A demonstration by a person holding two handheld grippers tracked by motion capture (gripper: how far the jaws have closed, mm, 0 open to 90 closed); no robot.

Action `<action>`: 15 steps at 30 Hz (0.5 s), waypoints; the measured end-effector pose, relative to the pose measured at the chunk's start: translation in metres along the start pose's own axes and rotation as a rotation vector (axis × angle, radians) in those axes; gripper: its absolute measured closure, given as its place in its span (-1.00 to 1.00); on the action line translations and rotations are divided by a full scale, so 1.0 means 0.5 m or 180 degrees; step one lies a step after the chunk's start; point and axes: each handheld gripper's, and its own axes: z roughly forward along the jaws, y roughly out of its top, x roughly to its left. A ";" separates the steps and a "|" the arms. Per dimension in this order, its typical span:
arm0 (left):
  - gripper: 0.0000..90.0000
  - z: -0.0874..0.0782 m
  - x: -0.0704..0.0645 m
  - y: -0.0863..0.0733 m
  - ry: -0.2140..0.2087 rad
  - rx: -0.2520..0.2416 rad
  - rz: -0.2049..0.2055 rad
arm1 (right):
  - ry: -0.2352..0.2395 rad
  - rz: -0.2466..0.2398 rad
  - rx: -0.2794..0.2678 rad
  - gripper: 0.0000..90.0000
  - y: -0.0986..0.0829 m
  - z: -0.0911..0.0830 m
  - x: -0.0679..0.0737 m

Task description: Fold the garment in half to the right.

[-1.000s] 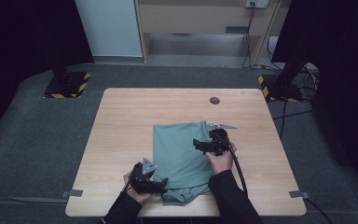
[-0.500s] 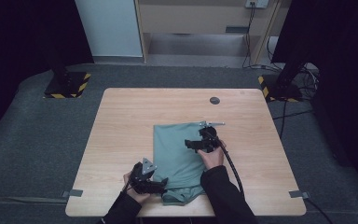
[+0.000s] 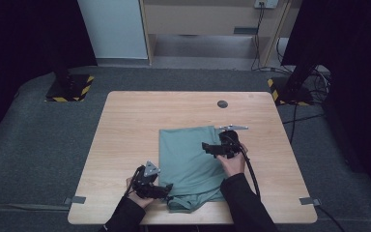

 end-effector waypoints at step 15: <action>-0.54 0.011 0.105 0.097 -0.0057 -0.0164 0.0049 | 0.0382 -0.0825 0.0348 -0.78 -0.074 -0.073 0.049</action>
